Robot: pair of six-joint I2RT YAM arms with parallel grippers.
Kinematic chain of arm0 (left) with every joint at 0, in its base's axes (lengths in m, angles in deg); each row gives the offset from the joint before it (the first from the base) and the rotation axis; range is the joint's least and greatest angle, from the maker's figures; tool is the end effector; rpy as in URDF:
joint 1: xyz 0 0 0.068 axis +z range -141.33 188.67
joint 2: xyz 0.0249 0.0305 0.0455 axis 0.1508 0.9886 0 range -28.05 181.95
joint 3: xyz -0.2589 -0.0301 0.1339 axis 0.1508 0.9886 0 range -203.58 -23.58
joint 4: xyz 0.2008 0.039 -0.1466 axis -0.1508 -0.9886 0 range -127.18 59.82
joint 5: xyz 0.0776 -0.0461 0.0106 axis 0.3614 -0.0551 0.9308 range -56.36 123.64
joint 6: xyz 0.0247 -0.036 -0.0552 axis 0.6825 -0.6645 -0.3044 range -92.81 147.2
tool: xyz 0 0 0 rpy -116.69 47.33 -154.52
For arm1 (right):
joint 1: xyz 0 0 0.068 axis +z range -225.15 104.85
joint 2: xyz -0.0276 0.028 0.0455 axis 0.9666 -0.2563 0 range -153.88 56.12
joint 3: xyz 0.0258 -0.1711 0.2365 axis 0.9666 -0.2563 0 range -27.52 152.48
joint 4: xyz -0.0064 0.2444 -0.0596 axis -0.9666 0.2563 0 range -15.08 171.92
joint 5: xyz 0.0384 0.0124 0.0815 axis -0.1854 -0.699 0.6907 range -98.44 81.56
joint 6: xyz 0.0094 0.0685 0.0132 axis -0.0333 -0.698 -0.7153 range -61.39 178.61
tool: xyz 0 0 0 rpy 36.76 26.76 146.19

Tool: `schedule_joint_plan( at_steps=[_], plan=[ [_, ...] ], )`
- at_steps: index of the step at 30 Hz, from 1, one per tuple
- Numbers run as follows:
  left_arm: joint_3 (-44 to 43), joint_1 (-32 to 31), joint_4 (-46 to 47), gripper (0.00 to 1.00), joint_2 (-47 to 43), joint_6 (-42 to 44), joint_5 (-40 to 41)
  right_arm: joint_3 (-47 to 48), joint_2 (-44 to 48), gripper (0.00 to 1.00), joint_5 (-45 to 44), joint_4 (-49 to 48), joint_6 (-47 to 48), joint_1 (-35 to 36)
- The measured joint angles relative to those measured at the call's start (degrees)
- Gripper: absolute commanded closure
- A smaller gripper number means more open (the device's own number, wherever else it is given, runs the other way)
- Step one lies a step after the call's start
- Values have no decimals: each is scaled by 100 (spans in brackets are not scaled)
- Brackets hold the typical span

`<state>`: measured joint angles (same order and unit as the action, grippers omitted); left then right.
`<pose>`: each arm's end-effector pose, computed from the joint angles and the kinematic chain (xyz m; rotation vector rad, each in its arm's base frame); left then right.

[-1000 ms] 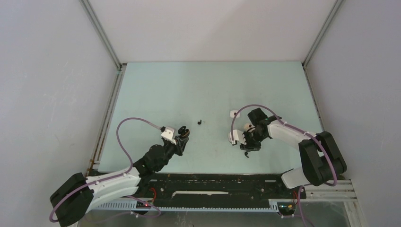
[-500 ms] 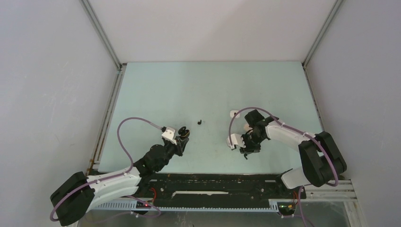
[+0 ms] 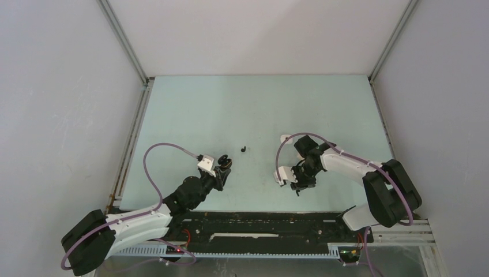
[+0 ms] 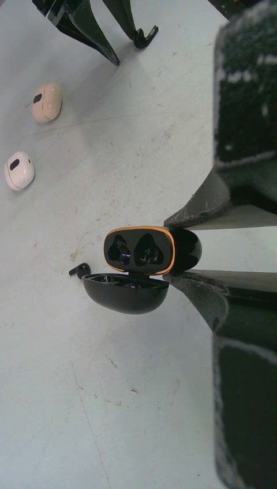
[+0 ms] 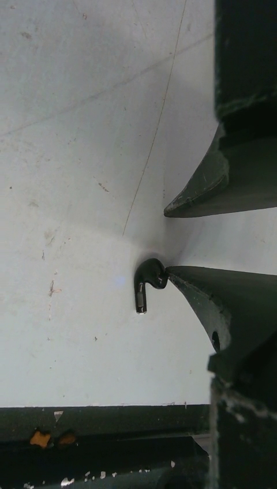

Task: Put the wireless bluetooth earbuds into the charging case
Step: Pick up the right earbud from the corner of the board.

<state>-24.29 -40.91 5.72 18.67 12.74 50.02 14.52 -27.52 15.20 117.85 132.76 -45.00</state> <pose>0.1149 -0.1097 0.1711 0.3290 1.7435 -0.5673 0.1749 0.1283 0.1596 -2.2735 1.7307 0.5033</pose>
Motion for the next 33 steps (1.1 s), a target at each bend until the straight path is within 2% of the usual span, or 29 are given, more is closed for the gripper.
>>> schedule_joint_plan(
  at_steps=[15, 33],
  plan=[
    [0, 0, 0, 96, 0, 0, -13, 42, -24, 59, -7, 247, -105, 426],
    [0, 0, 0, 96, -70, -2, -31, -59, 83, 63, -181, -31, -909, 640]
  ],
)
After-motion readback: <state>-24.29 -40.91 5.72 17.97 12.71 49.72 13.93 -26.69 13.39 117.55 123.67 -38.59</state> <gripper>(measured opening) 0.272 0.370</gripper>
